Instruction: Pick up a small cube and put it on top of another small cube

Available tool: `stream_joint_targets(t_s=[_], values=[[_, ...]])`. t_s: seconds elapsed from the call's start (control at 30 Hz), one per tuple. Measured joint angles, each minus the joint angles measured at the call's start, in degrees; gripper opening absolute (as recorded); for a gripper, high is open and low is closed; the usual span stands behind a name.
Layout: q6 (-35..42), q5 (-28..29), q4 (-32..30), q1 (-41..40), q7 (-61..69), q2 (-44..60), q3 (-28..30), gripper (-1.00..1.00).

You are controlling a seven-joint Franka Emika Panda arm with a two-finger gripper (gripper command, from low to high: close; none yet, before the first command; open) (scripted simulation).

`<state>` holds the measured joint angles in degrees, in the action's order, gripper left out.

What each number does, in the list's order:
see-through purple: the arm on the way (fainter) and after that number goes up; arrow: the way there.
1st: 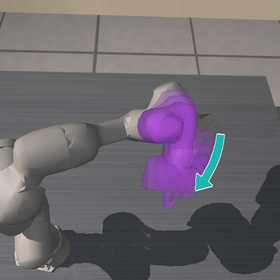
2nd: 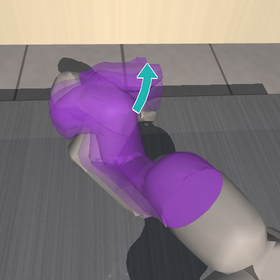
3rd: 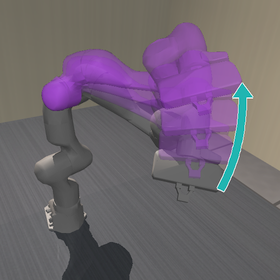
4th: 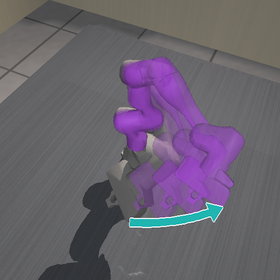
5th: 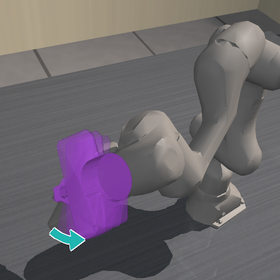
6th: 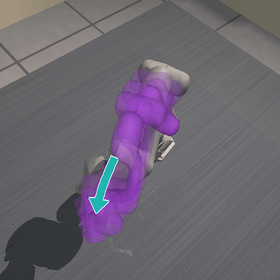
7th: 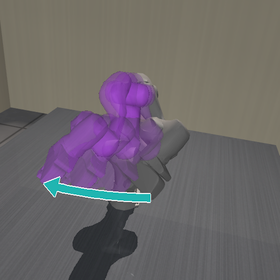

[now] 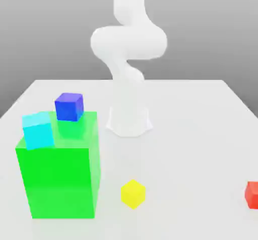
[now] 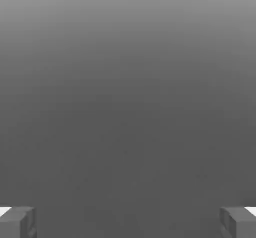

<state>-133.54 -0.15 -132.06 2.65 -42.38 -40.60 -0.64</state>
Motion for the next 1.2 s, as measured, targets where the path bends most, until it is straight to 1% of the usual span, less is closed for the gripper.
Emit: stream_joint_targets(t_s=[0.33, 0.57, 0.73, 0.9, 1.07, 1.1, 1.2], values=[[-7.10, -0.38, -1.12, 9.66, 13.78, 21.08, -3.98, 0.00], [-11.98, 0.99, -1.88, 15.39, 22.11, 35.62, -8.33, 0.00], [-15.41, 3.82, -2.41, 20.37, 26.74, 46.16, -10.40, 0.00], [-18.69, 8.37, -2.87, 23.79, 30.16, 56.88, -12.48, 0.00], [-25.59, 13.00, -1.17, 27.23, 28.18, 67.30, -9.59, 0.00], [-26.57, 13.47, -0.90, 27.70, 27.85, 68.56, -9.03, -1.00], [-26.54, 13.48, -0.89, 27.70, 27.84, 68.56, -9.04, -1.00]])
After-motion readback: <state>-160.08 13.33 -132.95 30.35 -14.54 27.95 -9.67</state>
